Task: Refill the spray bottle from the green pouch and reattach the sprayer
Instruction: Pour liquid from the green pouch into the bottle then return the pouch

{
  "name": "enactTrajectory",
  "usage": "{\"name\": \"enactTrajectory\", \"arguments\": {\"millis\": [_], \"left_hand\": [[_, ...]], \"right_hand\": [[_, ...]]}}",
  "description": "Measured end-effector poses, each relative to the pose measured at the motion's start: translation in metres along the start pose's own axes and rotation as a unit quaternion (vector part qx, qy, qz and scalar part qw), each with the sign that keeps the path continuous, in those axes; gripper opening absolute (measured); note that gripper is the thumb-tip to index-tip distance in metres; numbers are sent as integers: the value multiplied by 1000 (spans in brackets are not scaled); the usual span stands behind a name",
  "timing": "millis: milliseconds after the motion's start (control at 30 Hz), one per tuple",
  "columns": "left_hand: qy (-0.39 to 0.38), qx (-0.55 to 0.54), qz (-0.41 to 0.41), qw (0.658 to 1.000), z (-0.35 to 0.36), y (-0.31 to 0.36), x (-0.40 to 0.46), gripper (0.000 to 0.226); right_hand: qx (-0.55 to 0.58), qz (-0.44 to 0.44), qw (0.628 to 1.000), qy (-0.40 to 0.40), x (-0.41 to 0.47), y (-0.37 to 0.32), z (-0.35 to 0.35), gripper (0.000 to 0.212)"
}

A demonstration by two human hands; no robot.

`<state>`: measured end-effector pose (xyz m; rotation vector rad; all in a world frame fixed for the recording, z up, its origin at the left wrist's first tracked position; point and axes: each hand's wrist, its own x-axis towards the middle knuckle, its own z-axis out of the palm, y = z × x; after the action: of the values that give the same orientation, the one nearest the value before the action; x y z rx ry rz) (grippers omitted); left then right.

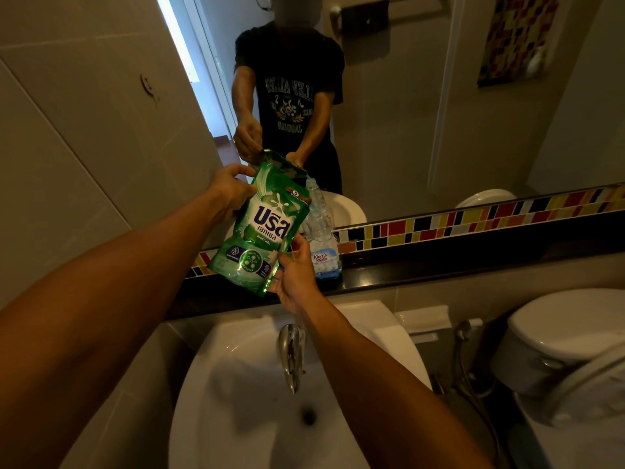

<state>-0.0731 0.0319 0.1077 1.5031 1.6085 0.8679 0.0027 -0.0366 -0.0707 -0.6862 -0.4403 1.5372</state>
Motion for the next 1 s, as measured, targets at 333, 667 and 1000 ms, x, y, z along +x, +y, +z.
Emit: {"name": "enactTrajectory", "arguments": {"millis": [333, 667, 1000], "left_hand": [[6, 2, -2, 1000, 1, 2, -1, 40], [4, 13, 2, 1000, 1, 4, -1, 40], [-1, 13, 4, 1000, -1, 4, -1, 40]], "right_hand": [[5, -1, 1000, -5, 1, 2, 1, 47], [6, 1, 1000, -9, -1, 2, 2, 47], [5, 3, 1000, -6, -4, 0, 5, 50]]}}
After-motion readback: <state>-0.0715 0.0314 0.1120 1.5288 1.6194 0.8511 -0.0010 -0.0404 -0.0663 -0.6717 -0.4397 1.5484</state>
